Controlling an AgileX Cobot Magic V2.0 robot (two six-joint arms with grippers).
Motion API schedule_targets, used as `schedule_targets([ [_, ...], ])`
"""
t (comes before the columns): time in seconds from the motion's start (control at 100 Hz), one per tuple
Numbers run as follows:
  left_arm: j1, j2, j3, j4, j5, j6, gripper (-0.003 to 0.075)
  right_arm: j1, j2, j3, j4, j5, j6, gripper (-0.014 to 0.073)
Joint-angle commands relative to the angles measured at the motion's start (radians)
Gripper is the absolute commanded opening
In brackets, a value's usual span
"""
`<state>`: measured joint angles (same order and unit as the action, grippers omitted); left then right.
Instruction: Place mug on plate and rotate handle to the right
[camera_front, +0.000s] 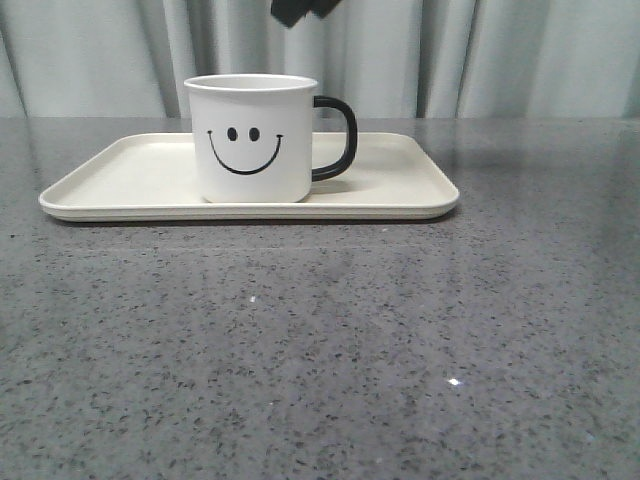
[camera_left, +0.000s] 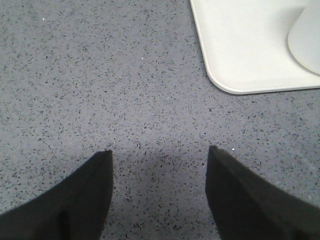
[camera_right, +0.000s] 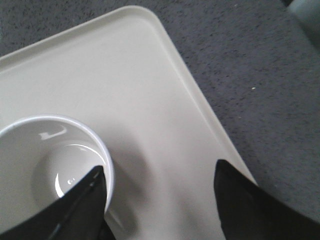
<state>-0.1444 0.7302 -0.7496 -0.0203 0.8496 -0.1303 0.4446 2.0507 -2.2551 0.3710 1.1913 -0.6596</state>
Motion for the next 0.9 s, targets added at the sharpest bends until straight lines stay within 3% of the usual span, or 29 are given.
schedule_targets([
  [0.0,0.001,-0.004,-0.025,0.000,-0.066,-0.005,0.0409,-0.020,-0.137,-0.027,-0.001,-0.034,0.039,0.0474],
  [0.26,0.001,-0.004,-0.025,0.000,-0.066,-0.005,0.0409,-0.048,-0.348,0.011,-0.106,-0.035,0.165,0.0474],
  [0.46,0.001,-0.004,-0.025,0.000,-0.066,-0.005,0.0409,-0.050,-0.504,0.117,-0.293,0.010,0.286,0.0474],
  [0.71,0.001,-0.004,-0.025,0.000,-0.066,-0.005,0.0409,-0.061,-0.679,0.366,-0.574,0.044,0.478,0.0474],
  [0.89,0.001,-0.004,-0.025,0.000,-0.066,-0.005,0.0409,-0.061,-0.844,0.636,-0.625,-0.039,0.530,0.0474],
])
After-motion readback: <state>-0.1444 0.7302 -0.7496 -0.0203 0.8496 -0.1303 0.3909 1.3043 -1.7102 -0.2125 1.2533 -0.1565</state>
